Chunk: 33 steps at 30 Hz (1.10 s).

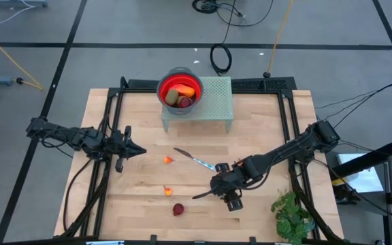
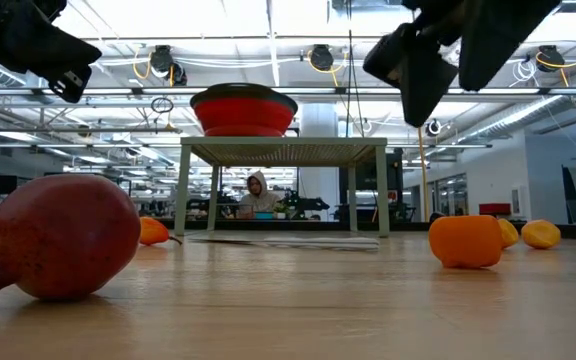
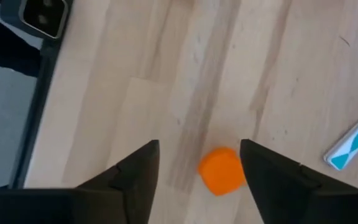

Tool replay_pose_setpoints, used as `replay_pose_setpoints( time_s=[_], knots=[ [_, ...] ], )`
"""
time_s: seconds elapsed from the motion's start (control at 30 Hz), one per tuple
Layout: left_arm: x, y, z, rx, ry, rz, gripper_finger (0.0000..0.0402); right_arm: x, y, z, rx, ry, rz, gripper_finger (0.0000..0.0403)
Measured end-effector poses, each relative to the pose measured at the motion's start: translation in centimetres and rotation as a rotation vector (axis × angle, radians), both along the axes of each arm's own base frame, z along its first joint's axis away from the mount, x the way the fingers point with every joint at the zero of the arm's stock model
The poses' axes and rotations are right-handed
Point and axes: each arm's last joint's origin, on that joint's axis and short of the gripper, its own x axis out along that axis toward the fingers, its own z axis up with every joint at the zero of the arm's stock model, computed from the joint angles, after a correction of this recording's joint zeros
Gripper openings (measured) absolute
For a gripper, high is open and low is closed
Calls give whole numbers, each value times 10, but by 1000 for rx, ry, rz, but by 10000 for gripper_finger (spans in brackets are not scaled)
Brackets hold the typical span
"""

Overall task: Pick & Place Fruit
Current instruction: Put the tangerine into the red strainer bowl

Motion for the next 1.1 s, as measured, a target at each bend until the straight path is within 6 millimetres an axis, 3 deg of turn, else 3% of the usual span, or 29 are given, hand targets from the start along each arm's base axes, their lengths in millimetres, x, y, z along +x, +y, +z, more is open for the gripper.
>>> replay_pose_setpoints(
  time_s=[0.23,0.6,0.8,1.0,1.1],
  knots=[
    [0,0,0,13,-6,-3,13,-6,-2,-13,-20,41,0,248],
    [0,0,3,67,-32,-22,10,-6,-5,-14,-23,44,-8,251],
    [3,-3,8,10,-185,-65,7,-5,-6,-14,-23,44,-13,251],
    [8,-4,-15,-15,-235,-73,3,-4,-9,-14,-11,54,-59,251],
    [8,-3,-16,-20,-239,-54,5,-4,-9,-14,-20,52,-88,251]
  ],
)
